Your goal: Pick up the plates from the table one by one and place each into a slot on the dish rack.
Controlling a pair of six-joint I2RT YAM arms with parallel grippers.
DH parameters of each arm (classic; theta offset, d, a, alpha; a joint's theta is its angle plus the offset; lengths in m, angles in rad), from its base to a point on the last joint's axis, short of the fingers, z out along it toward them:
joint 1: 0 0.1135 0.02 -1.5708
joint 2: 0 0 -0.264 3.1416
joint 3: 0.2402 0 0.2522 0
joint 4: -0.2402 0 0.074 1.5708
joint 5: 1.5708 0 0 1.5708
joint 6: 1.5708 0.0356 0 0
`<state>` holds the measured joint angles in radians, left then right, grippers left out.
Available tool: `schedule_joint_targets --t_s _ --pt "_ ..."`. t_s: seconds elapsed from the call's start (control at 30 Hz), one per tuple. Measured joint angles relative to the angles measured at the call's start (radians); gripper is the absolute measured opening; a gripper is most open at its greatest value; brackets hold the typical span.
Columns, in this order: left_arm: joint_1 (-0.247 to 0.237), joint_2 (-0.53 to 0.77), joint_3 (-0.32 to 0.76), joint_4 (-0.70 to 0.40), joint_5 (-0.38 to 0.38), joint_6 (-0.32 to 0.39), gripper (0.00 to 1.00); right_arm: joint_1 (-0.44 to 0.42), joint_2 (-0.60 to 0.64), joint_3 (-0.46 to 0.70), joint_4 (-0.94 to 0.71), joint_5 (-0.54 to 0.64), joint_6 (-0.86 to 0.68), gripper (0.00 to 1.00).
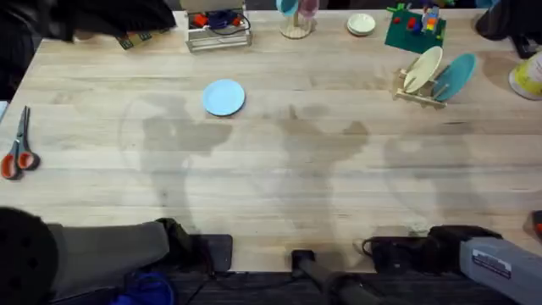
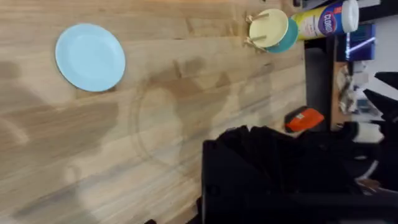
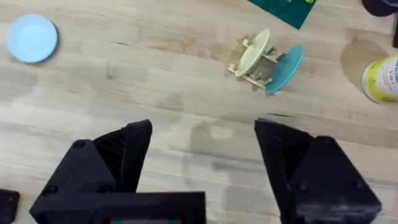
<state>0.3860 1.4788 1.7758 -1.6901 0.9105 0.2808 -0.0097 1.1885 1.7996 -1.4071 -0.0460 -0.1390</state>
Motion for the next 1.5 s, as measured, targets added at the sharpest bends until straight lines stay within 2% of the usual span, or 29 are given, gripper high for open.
schedule_joint_targets --t_s 0.1,0.27,0.43,0.6,1.0,1.5 --pt "0.019 0.028 -0.074 0.014 0.021 0.040 0.042 0.000 0.000 0.000 0.000 0.000 0.000 0.994" --pt "0.038 0.077 -0.179 0.103 0.048 0.069 0.041 0.000 0.000 0.000 0.000 0.000 0.000 0.994" --pt "0.037 0.155 -0.233 0.172 0.077 0.084 0.040 0.000 0.000 0.000 0.000 0.000 0.000 0.995" --pt "0.037 0.256 -0.236 0.222 0.093 0.097 0.040 0.000 0.000 0.000 0.000 0.000 0.000 0.995" --pt "0.037 0.442 -0.236 0.234 0.146 0.194 0.041 0.000 0.000 0.000 0.000 0.000 0.000 0.995" --pt "0.035 0.619 -0.236 0.354 0.152 0.215 0.041 0.000 0.000 0.000 0.000 0.000 0.000 0.995"
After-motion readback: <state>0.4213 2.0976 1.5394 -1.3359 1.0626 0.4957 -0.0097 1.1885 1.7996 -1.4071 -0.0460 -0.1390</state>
